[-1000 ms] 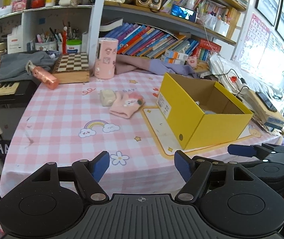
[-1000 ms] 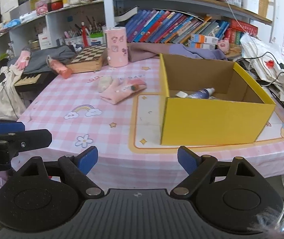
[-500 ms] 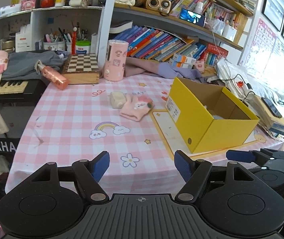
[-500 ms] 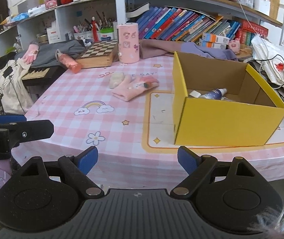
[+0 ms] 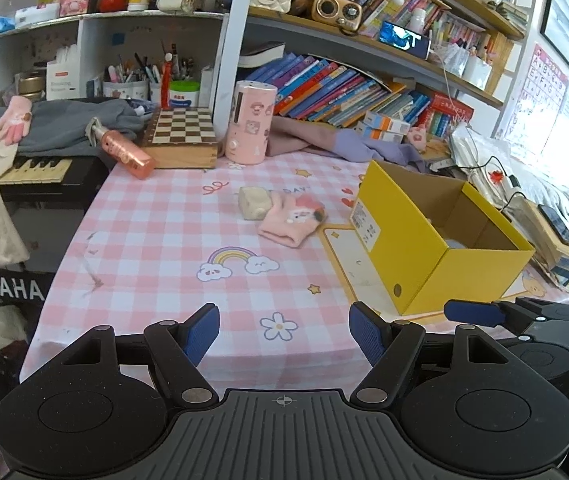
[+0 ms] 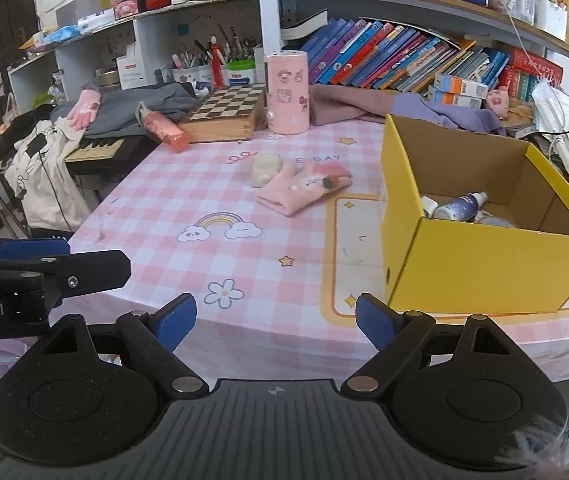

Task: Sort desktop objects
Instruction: 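Move both open tools toward the pink glove and cream block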

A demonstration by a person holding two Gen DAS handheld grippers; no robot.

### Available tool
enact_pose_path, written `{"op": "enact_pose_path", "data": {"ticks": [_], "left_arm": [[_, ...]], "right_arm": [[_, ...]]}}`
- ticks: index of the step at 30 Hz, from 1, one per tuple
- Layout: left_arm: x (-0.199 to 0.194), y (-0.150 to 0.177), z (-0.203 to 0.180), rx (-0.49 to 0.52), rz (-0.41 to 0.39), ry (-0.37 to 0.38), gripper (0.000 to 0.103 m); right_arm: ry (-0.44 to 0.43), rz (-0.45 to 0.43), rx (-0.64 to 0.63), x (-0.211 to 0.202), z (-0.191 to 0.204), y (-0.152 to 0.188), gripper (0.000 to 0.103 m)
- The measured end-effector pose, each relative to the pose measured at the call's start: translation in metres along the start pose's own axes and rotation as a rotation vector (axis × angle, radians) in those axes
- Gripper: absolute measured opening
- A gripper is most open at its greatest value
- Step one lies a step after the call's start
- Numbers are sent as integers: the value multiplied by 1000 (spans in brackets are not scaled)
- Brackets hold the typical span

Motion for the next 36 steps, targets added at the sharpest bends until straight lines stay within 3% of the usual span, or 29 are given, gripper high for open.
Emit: {"op": "enact_pose_path", "data": {"ticks": [15,27,36], "left_arm": [[32,-15,30,-20,21,-77,74],[95,-46,44,-29,53,-81,74],[144,-77,50,-25,69,-82,74]], "right_arm": [[-44,30,-18,38,8,-8,84],[-34,35,-21,91,-3,-36,83],[-42,39,-23,141,-11,-64,75]]}}
Point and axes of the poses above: each gripper's, at about its wrist camera, not at the fingertips, and x roughly the way its jaws point, z to its left, y to its underside, the point moved 8 cm from there along x, roughly the way its jaws point, and after that the axes turned 4 degrees about -z, right-handed, at the moved point
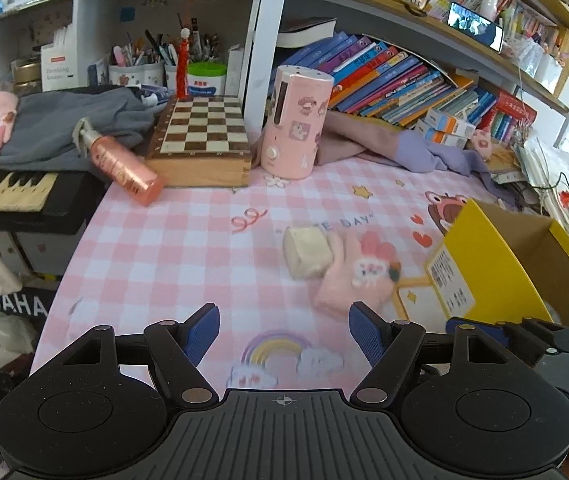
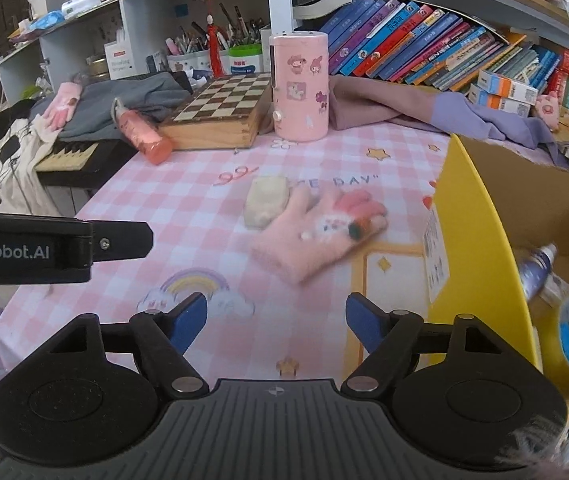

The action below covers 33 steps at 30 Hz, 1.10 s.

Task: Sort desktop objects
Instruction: 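Move both open tools toward the pink glove and cream block, then close the left tool on the cream block while the right tool grasps the pink glove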

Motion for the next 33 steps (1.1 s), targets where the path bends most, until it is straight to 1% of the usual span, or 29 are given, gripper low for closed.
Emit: {"op": "enact_pose_path", "data": {"ticks": [6,11,19,23,26,27,29,30,31,33], "left_arm": [[28,-22,-5,15,5,1,74],[52,-30,-6,10,39,2,74],[87,-34,-7,11,97,2,74],[106,-33,-9,17,134,6,74],[118,-32,-11,10,149,11,74],[121,-32,-12,9,154,13,74],[128,-31,-14,13,165,19,73],[132,-30,-15,16,172,25,73],[135,-29,-17,20,176,29,73],[141,-27,-20,29,183,35,73]], "right_arm": [[-1,0,-5,35,-6,-25,69],[0,25,-7,61,-11,-34,65],[-22,77,-37,90,-13,-36,64],[-33,126,-51,105,-15,-34,64],[-37,173,-66,115,-15,-28,60],[-37,177,-79,117,-15,-26,57],[-29,166,-103,116,-14,-25,43],[-3,160,-100,114,-17,-25,34],[21,159,-99,112,-20,-25,29],[54,161,-91,109,-26,-22,26]]}}
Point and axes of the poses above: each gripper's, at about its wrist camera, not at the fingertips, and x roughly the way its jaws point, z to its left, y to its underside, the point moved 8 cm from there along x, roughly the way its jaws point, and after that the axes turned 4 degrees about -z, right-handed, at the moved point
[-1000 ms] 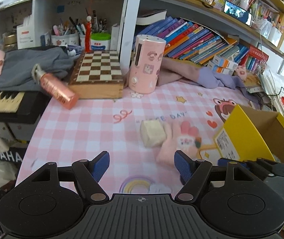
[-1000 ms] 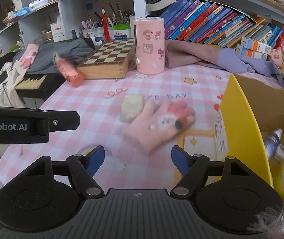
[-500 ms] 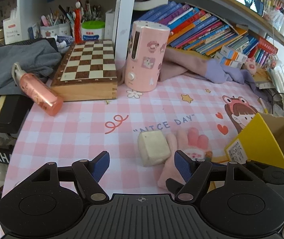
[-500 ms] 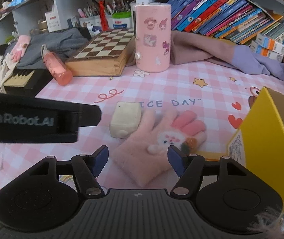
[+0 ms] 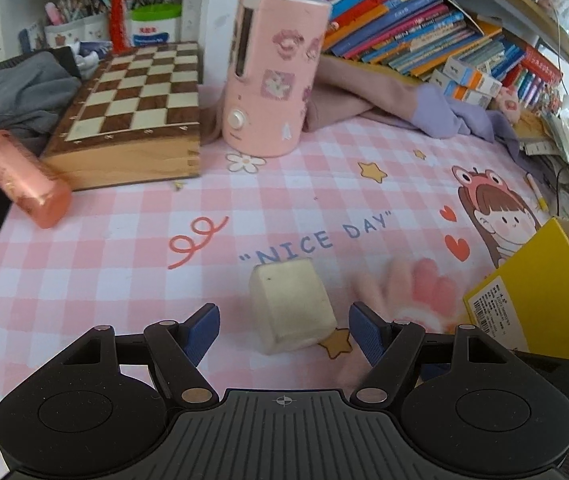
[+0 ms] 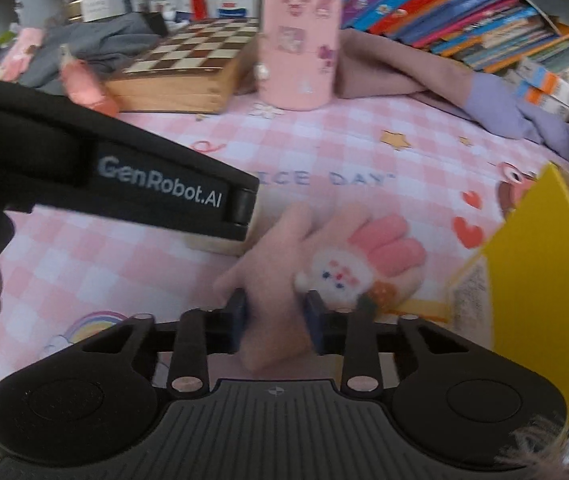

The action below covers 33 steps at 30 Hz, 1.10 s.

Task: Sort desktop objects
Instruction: 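Close the left tool on the cream block while the right tool grasps the pink glove, then lift the cream block and pink glove and carry both toward the yellow box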

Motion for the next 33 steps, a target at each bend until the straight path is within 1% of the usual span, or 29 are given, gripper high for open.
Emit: {"op": "enact_pose_path", "data": {"ticks": [2,5,8,9,11,12,16,17,18,19,20,23,27,30,33], "left_arm": [[7,1,-2,10,5,-5,73],[17,1,-4,23,10,-12,72],[24,1,-4,46,12,-36,72],[26,2,-3,56,12,-49,69],[29,3,-2,63,11,-47,67],[29,3,-3,69,1,-47,65],[26,5,-11,122,-30,-25,41],[24,6,-11,125,-34,-22,39],[22,5,-11,121,-34,-22,36],[17,5,-9,105,-37,-24,35],[10,4,-6,79,-51,-20,34],[-14,1,6,-2,-85,-5,33],[-45,1,17,-64,-123,2,32],[-67,4,19,-80,-145,7,32],[-85,9,19,-85,-169,6,32]], "right_arm": [[25,5,16,-3,-7,3,26],[26,7,2,-4,-8,4,27],[27,7,-9,-2,-6,3,28],[25,7,-12,-2,-7,3,28],[23,6,-13,-1,-6,2,28],[22,5,-17,-1,-5,1,28],[13,-5,-20,0,-4,1,26],[8,-7,-17,-1,-4,1,25],[3,-9,-12,-1,-4,1,21],[-3,-11,-10,-2,-5,0,15],[-8,-14,-9,-3,-5,-1,13],[-30,-33,-7,-9,-5,-4,12],[-74,-89,11,-24,-6,-14,11],[-99,-145,6,-41,-5,-23,11],[-108,-175,9,-56,-6,-30,11]]}}
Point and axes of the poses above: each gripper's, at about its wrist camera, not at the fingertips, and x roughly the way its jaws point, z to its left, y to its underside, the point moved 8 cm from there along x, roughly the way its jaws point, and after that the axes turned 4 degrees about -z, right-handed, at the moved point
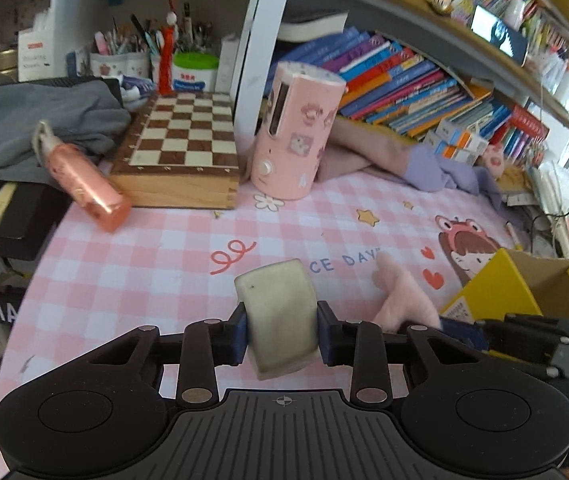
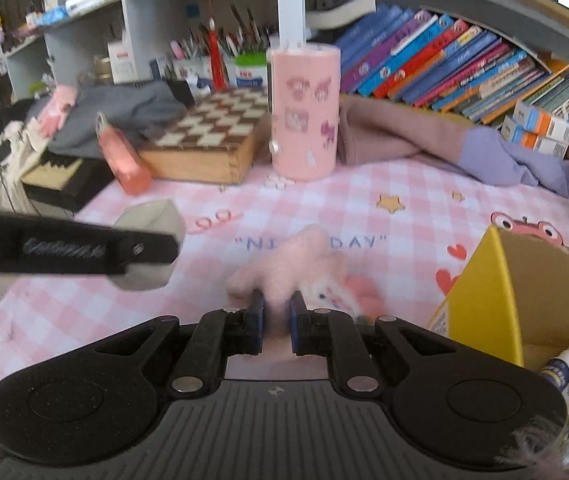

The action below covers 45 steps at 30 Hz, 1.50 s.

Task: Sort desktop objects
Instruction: 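Lift the cream block and pink glove and carry both toward the yellow box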

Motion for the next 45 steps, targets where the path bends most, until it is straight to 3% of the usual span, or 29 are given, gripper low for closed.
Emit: {"op": "enact_pose_path", "data": {"ticks": [24,45], "left_arm": [[-95,22,-12,-60,-105,75,32],[-180,82,-13,-67,-113,118,32]], "right_arm": [[-72,-74,4,-80,28,6,11],[-67,-79,24,-156,75,65,11]]}}
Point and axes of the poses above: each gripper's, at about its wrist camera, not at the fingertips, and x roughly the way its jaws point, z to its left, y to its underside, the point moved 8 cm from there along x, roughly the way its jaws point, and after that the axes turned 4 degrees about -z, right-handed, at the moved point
